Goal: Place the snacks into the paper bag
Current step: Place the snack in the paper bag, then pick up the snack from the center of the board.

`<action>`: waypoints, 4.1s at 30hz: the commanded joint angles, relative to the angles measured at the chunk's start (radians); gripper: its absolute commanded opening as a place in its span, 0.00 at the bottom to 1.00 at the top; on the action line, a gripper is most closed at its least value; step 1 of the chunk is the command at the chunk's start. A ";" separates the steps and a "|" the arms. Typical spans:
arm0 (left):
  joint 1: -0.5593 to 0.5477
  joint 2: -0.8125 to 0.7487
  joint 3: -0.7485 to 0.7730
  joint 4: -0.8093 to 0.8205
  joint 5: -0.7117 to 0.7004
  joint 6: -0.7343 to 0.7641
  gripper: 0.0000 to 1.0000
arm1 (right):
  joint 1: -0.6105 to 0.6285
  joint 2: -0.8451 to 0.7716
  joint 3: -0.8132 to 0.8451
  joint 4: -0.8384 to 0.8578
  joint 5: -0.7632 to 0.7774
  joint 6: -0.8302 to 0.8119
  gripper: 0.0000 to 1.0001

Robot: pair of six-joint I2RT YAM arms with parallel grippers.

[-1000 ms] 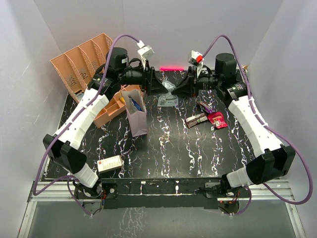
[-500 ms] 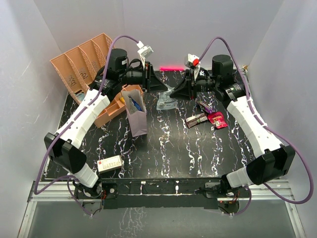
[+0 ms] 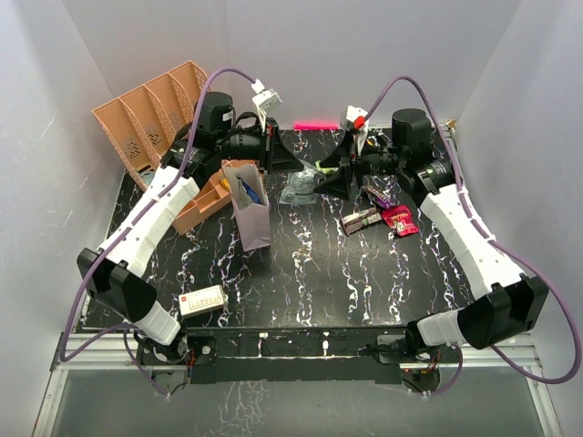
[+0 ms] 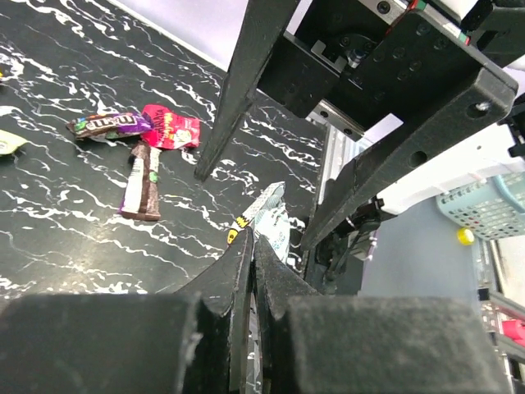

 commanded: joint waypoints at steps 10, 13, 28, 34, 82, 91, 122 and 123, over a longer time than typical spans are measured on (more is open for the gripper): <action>0.086 -0.195 0.127 -0.349 -0.307 0.385 0.00 | -0.017 -0.127 -0.112 -0.014 0.287 -0.078 0.82; 0.116 -0.228 0.116 -0.348 -0.423 0.352 0.00 | -0.023 -0.129 -0.119 -0.006 0.322 -0.069 0.83; 0.151 -0.231 0.000 -0.256 -0.600 0.167 0.00 | -0.029 -0.111 -0.106 -0.032 0.412 -0.082 0.84; 0.151 -0.212 -0.043 -0.204 -0.634 0.056 0.00 | -0.029 -0.116 -0.113 -0.038 0.425 -0.087 0.84; 0.143 -0.135 -0.288 -0.104 -0.801 -0.356 0.19 | -0.046 -0.143 -0.161 -0.027 0.445 -0.080 0.85; 0.143 -0.147 -0.278 -0.098 -0.780 -0.320 0.28 | -0.045 -0.131 -0.174 -0.029 0.488 -0.076 0.85; 0.190 -0.250 -0.064 -0.151 -0.427 0.160 0.77 | -0.203 0.313 -0.215 -0.070 1.057 -0.332 0.77; 0.193 -0.250 -0.063 -0.150 -0.425 0.160 0.77 | -0.203 0.325 -0.215 -0.067 1.062 -0.342 0.76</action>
